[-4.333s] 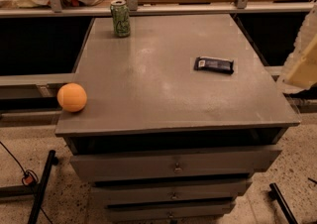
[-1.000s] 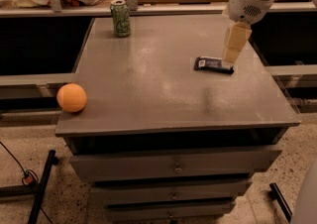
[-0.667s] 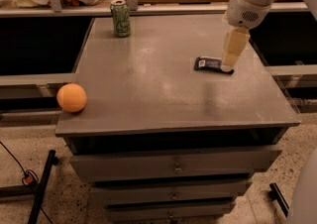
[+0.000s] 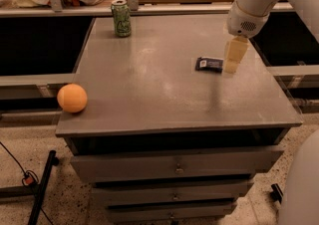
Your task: Move rxbar blueberry near orange
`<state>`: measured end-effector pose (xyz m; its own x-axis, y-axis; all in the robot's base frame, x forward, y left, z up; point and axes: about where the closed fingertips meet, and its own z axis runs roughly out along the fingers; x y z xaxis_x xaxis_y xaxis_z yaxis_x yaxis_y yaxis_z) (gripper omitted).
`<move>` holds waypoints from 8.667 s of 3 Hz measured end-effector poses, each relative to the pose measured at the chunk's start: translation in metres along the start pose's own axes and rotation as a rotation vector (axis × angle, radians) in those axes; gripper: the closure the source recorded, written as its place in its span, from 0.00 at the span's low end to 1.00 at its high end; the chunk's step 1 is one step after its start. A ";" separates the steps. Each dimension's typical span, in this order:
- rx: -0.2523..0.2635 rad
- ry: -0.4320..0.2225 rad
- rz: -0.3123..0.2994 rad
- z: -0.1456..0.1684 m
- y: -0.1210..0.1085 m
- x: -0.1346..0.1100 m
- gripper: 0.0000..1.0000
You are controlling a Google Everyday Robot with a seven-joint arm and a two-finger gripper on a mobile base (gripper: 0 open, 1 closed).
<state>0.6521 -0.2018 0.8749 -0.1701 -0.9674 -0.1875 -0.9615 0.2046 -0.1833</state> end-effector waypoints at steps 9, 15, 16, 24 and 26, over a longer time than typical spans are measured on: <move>-0.099 0.041 0.010 0.055 -0.016 0.023 0.87; -0.080 -0.139 -0.341 -0.044 0.054 -0.126 1.00; -0.107 -0.132 -0.428 -0.039 0.084 -0.157 1.00; -0.205 -0.084 -0.603 0.032 0.151 -0.255 1.00; -0.198 -0.091 -0.604 0.034 0.151 -0.258 0.59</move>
Offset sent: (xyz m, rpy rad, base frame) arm 0.0120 -0.0167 -0.0326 -0.0211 0.0551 -0.0096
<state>0.5586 0.0834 0.8624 0.4247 -0.8852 -0.1896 -0.9052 -0.4124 -0.1024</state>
